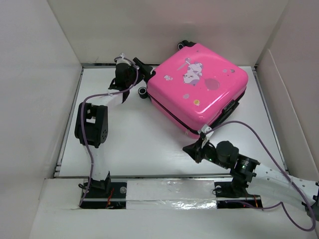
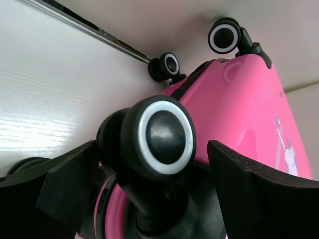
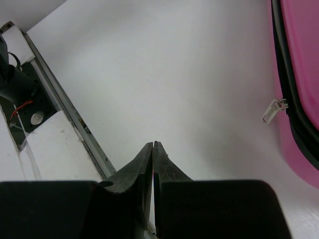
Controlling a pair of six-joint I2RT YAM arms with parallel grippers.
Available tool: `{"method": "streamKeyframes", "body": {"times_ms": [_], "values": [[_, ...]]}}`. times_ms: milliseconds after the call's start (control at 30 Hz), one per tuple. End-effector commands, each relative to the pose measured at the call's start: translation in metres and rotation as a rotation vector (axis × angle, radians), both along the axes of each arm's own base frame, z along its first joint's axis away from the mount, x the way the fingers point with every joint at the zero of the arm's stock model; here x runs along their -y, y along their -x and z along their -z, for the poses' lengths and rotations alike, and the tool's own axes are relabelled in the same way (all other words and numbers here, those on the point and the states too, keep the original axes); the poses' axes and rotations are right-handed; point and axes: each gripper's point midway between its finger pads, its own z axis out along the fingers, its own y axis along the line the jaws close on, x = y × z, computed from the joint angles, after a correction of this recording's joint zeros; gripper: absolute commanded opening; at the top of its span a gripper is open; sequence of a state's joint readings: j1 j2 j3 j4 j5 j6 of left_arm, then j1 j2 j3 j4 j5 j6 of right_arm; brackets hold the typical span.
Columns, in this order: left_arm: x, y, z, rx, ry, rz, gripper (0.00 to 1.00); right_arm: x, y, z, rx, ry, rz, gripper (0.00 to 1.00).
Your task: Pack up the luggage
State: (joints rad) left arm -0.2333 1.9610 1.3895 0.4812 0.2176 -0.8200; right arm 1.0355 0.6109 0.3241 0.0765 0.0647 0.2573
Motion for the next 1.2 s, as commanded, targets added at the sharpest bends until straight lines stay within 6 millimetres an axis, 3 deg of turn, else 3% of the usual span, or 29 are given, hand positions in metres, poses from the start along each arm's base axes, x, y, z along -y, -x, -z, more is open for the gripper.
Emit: {"method": "streamKeyframes", "body": {"times_ms": [0, 600, 700, 767, 867, 933, 967, 1000, 1067, 1100, 1133, 1167], "values": [[-0.001, -0.014, -0.033, 0.092, 0.023, -0.005, 0.85, 0.002, -0.006, -0.018, 0.041, -0.018, 0.031, 0.09], [0.012, -0.034, -0.044, 0.159, 0.212, -0.001, 0.69, 0.011, -0.008, -0.012, 0.024, -0.006, 0.068, 0.11], [0.016, -0.034, -0.043, 0.153, 0.262, 0.015, 0.68, 0.012, -0.009, -0.010, 0.019, -0.004, 0.082, 0.21], [0.018, -0.034, -0.038, 0.138, 0.289, 0.016, 0.67, 0.013, -0.010, -0.011, 0.017, -0.003, 0.086, 0.33], [0.011, -0.035, -0.035, 0.140, 0.303, -0.003, 0.59, 0.016, -0.012, -0.012, 0.019, -0.002, 0.111, 0.45], [0.010, -0.035, -0.035, 0.149, 0.313, -0.005, 0.47, 0.019, -0.015, -0.015, 0.027, -0.010, 0.128, 0.49], [0.005, -0.036, -0.035, 0.159, 0.314, -0.013, 0.38, 0.021, -0.014, -0.010, 0.017, 0.012, 0.132, 0.50], [0.004, -0.035, -0.041, 0.186, 0.320, -0.009, 0.18, 0.022, -0.014, -0.010, 0.018, 0.015, 0.133, 0.50], [0.002, -0.030, -0.047, 0.218, 0.319, -0.011, 0.00, 0.023, -0.015, -0.008, 0.016, 0.022, 0.140, 0.51], [-0.005, -0.029, -0.055, 0.262, 0.309, -0.020, 0.00, 0.027, -0.016, -0.005, 0.012, 0.039, 0.158, 0.51], [-0.011, -0.025, -0.048, 0.259, 0.296, -0.048, 0.00, 0.030, -0.018, -0.004, 0.009, 0.048, 0.178, 0.54], [-0.015, -0.019, -0.063, 0.295, 0.290, -0.063, 0.00, 0.033, -0.020, -0.004, 0.005, 0.054, 0.202, 0.55]]}}
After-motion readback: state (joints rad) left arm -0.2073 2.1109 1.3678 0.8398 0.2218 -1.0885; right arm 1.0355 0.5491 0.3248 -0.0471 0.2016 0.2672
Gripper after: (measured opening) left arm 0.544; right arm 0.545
